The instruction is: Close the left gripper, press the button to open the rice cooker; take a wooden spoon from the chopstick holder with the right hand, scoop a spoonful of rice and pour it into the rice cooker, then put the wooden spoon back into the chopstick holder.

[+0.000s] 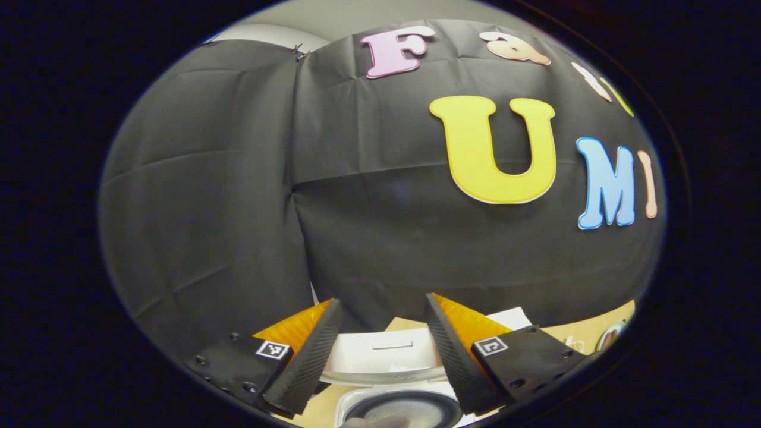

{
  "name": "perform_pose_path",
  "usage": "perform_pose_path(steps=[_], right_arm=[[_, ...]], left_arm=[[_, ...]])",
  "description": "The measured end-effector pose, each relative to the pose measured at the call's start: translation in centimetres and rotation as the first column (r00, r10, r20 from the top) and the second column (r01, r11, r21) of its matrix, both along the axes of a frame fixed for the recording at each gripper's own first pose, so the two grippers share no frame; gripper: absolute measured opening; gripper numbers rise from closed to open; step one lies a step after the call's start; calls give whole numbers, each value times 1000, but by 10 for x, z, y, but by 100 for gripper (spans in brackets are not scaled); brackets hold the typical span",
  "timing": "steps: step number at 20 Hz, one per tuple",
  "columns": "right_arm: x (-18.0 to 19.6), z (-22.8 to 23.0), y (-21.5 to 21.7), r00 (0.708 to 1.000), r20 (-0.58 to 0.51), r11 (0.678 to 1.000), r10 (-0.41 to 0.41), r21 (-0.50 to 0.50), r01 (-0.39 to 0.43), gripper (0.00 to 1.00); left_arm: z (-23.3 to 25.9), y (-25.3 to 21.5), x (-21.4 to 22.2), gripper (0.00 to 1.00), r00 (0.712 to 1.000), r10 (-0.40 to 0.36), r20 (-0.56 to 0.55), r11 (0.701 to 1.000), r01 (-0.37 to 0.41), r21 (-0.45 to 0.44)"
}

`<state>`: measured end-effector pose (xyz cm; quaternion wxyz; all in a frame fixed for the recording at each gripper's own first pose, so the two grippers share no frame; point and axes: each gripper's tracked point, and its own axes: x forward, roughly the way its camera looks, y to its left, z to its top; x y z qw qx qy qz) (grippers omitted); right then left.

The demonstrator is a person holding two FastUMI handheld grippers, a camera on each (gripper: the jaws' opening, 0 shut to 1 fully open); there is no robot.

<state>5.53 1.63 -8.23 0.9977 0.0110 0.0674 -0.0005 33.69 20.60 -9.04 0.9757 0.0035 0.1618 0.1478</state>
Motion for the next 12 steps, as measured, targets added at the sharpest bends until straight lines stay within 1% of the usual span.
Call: perform_pose_path(steps=[1,2,6,8,10,12], right_arm=[[0,0,1,1000,0,1000,2,8,-2,87],[0,1,0,1000,4,1000,5,15,-5,87],[-1,2,-3,1000,17,999,21,44,-22,87],[-4,-1,-5,999,14,997,31,64,-31,87],[-6,-5,-9,999,13,996,39,74,-40,87],[-9,-11,-15,999,7,997,43,58,-43,87]], left_arm=[[0,-3,-2,94,1000,-6,-12,1000,5,-29],[-2,-7,-5,94,999,-17,-33,998,15,-60],[-12,-16,-29,95,995,-30,-93,995,20,-102],[-17,-25,-52,96,992,-36,-121,994,23,-112],[-21,-31,-65,97,988,-46,-148,993,29,-117],[-27,-37,-80,96,984,-49,-172,992,28,-120]])
